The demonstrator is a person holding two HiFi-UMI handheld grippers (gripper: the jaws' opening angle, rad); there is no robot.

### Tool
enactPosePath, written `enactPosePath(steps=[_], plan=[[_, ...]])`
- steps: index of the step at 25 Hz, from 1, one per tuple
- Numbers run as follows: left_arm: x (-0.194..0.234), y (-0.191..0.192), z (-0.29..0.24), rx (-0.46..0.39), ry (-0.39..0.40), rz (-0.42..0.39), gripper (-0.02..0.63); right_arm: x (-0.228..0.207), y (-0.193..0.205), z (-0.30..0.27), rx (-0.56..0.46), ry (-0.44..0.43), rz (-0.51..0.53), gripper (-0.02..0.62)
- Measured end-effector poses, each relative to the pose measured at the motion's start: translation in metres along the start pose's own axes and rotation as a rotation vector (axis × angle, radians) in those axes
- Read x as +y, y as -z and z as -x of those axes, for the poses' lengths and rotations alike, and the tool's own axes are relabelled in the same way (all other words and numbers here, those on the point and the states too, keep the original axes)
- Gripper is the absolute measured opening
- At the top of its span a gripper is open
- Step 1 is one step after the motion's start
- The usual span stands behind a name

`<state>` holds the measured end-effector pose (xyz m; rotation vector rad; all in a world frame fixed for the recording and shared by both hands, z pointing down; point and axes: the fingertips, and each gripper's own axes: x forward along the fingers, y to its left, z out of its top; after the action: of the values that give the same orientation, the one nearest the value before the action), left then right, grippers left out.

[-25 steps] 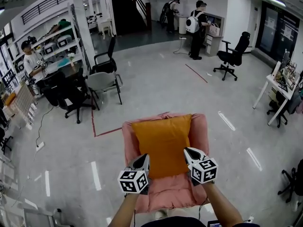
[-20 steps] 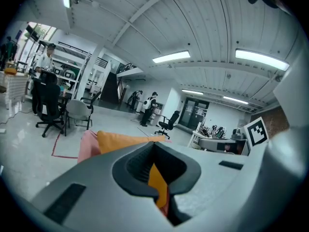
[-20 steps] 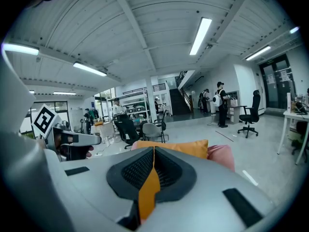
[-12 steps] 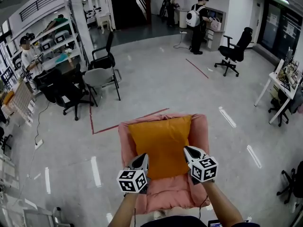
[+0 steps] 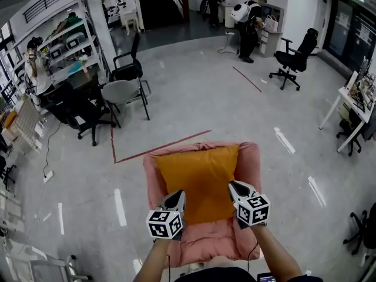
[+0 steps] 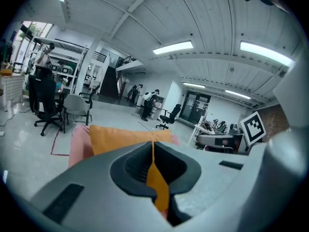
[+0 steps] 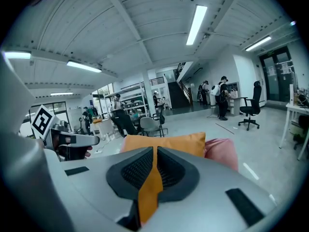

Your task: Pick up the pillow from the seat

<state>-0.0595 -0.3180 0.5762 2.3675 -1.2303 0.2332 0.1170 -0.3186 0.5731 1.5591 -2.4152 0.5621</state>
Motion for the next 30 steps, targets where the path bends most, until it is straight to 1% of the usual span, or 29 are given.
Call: enactPosePath(steps=[4, 8, 9, 12, 17, 21, 30], plan=[[0.007, 0.003, -0.015, 0.023, -0.003, 0.004, 0.009, -0.013, 0.003, -0.011, 0.014, 0.006, -0.009, 0.021], [0.011, 0.008, -0.029, 0.052, 0.008, 0.023, 0.039, -0.023, 0.006, -0.021, 0.022, 0.004, -0.020, 0.026], [0.012, 0.010, -0.032, 0.058, 0.010, 0.028, 0.051, -0.026, 0.006, -0.023, 0.023, 0.000, -0.025, 0.034], [0.015, 0.015, -0.041, 0.074, 0.006, 0.042, 0.086, -0.034, 0.008, -0.030, 0.034, -0.009, -0.036, 0.086], [0.028, 0.023, -0.052, 0.085, -0.023, 0.066, 0.136, -0.048, 0.017, -0.041, 0.060, 0.001, -0.044, 0.125], [0.036, 0.030, -0.060, 0.112, -0.019, 0.095, 0.143, -0.057, 0.020, -0.051, 0.069, 0.005, -0.047, 0.167], [0.063, 0.040, -0.076, 0.130, -0.090, 0.105, 0.228, -0.071, 0.037, -0.074, 0.125, 0.014, -0.064, 0.221]])
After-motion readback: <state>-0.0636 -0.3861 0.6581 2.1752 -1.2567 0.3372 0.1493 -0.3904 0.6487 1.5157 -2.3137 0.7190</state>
